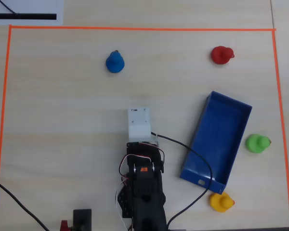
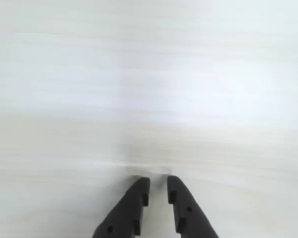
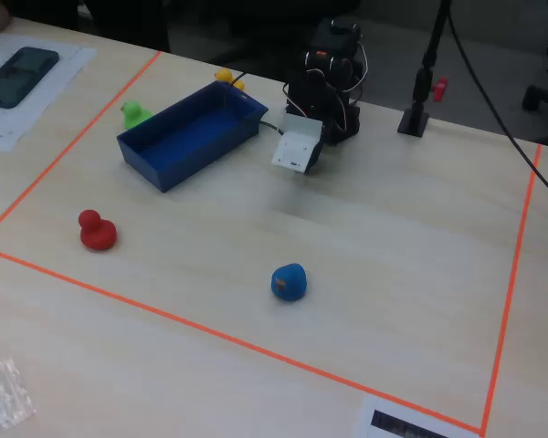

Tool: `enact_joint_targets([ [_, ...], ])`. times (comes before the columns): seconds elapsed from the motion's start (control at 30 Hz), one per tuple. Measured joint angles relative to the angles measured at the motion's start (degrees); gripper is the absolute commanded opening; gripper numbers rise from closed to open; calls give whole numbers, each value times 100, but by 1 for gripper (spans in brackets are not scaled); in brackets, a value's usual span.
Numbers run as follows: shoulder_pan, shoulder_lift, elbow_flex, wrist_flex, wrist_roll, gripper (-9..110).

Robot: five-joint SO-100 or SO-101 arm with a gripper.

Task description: Grasp blue duck and put it into box.

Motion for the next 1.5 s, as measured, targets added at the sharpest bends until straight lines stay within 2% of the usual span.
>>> enact_joint_targets([
  [0.53, 0, 0, 0, 0, 0, 2],
  [0.87, 0, 0, 0, 0, 0, 10],
  [1.5, 0, 0, 0, 0, 0, 9],
])
